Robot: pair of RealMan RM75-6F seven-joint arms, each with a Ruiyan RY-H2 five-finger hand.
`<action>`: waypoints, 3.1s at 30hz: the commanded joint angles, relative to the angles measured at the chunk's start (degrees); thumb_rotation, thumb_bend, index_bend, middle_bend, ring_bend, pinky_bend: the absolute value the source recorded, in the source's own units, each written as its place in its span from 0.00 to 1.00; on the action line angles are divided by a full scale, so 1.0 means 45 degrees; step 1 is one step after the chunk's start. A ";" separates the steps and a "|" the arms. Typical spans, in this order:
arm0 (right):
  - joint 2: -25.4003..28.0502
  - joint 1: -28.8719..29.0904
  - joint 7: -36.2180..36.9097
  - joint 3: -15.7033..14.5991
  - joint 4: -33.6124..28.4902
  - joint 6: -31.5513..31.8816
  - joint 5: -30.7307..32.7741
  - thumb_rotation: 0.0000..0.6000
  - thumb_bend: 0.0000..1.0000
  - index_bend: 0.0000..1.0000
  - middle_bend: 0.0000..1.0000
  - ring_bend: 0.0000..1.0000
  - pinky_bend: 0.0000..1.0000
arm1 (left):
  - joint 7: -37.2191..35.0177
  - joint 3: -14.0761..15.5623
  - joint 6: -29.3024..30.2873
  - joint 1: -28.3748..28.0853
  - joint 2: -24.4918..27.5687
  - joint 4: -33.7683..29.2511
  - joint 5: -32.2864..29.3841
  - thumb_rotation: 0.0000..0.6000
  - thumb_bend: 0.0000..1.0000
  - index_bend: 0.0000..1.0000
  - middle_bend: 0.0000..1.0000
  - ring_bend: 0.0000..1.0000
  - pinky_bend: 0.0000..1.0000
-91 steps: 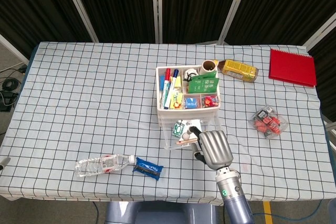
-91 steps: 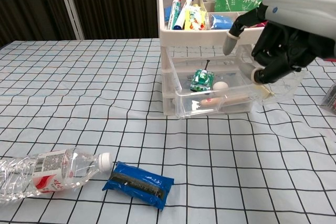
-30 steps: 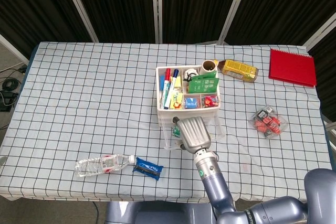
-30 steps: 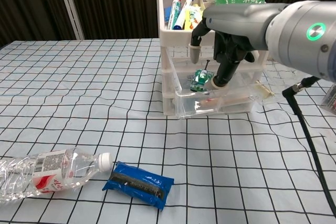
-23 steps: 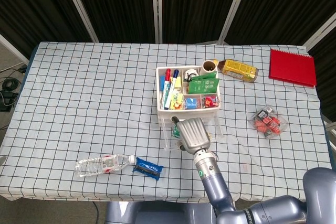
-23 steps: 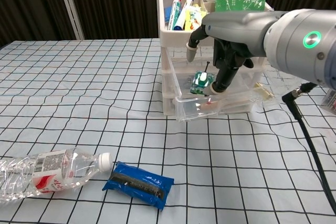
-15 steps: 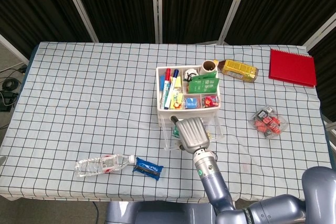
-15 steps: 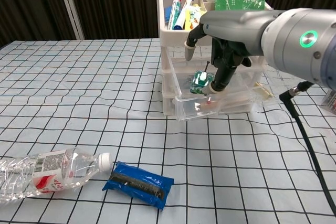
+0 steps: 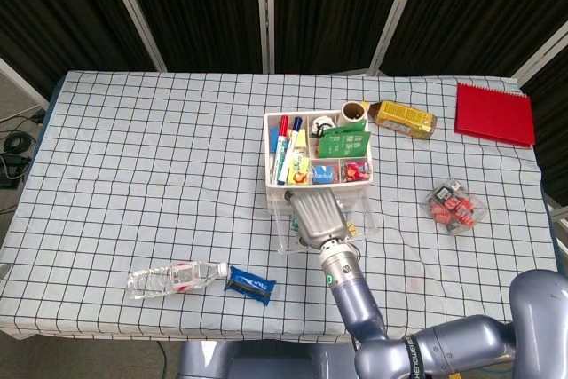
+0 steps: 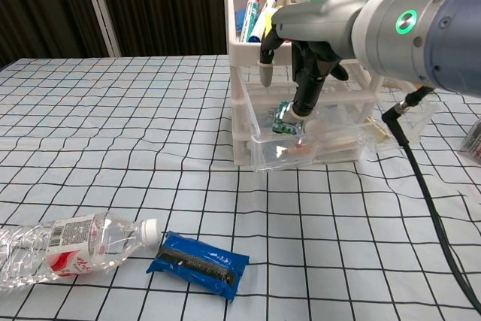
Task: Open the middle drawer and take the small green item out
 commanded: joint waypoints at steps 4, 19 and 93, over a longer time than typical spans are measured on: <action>0.0044 0.0274 -0.0028 0.0008 0.0011 0.0132 0.0431 1.00 0.13 0.41 1.00 1.00 0.77 | 0.0016 0.0015 0.0023 0.0005 0.0004 -0.0022 0.0041 1.00 0.07 0.00 0.00 0.00 0.00; 0.0106 0.0859 0.0055 -0.0198 0.0377 0.0277 0.1401 1.00 0.13 0.40 1.00 1.00 0.77 | -0.0041 0.0007 -0.0010 -0.0006 0.0018 -0.0007 0.0004 1.00 0.07 0.00 0.00 0.00 0.00; 0.2763 0.0108 0.0850 -0.0690 -0.2685 0.2822 -0.0735 1.00 0.38 0.62 1.00 1.00 0.77 | 0.0178 0.0137 0.0171 0.0067 0.0003 -0.0164 0.0286 1.00 0.07 0.00 0.00 0.00 0.00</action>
